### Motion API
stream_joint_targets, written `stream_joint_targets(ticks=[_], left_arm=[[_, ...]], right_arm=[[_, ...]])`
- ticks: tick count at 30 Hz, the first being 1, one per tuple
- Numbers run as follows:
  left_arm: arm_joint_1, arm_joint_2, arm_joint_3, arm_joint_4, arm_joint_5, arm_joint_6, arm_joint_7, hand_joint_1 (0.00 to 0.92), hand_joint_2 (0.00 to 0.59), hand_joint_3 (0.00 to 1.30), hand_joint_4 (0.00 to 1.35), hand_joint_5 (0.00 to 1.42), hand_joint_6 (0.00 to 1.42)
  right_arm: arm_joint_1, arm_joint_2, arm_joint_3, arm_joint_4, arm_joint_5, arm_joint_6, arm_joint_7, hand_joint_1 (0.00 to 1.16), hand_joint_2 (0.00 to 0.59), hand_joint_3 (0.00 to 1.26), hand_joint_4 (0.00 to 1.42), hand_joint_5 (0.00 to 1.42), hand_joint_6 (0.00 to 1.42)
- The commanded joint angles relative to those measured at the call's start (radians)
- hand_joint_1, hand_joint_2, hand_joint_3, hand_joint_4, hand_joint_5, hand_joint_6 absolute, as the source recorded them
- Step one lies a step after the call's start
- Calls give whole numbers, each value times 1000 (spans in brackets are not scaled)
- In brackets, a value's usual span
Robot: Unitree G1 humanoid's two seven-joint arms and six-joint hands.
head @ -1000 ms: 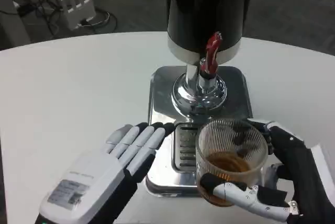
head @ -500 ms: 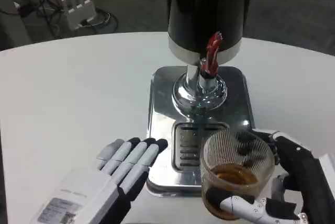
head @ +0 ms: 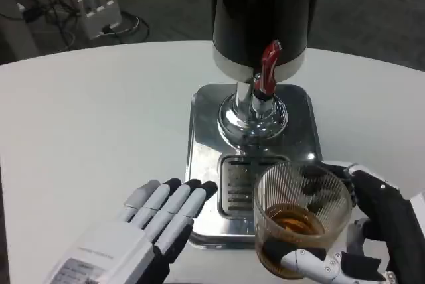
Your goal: Grasp the cup under the faucet to collect the drink, then remove the cup.
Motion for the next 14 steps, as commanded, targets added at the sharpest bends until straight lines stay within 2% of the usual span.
stream_joint_targets(ticks=[1, 14], left_arm=[[16, -2, 6, -14, 7, -7, 4, 0, 90, 0, 0, 0, 0], [21, 0, 6, -15, 3, -6, 0, 0, 92, 0, 0, 0, 0]], right_arm=[[0, 3, 4, -34, 1, -39, 0, 896, 99, 928, 1040, 1226, 1353], [-1, 3, -2, -38, 3, -35, 9, 896, 99, 936, 1041, 1226, 1358]])
